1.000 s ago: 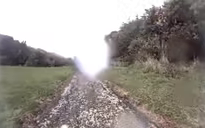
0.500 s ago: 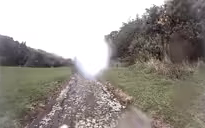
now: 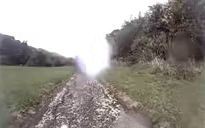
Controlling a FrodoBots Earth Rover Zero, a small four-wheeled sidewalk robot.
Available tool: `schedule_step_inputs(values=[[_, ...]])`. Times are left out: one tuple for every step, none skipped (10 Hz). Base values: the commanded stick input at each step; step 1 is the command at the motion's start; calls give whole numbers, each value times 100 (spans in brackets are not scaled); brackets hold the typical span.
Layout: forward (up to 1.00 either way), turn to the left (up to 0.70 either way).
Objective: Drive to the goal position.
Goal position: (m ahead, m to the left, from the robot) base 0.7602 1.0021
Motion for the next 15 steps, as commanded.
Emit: schedule_step_inputs(values=[[70, 0], [70, 0], [70, 0], [70, 0], [70, 0], [70, 12], [70, 31], [70, 35], [70, 35], [70, 24], [70, 12], [70, 0], [70, 0], [70, 0], [70, 0]])
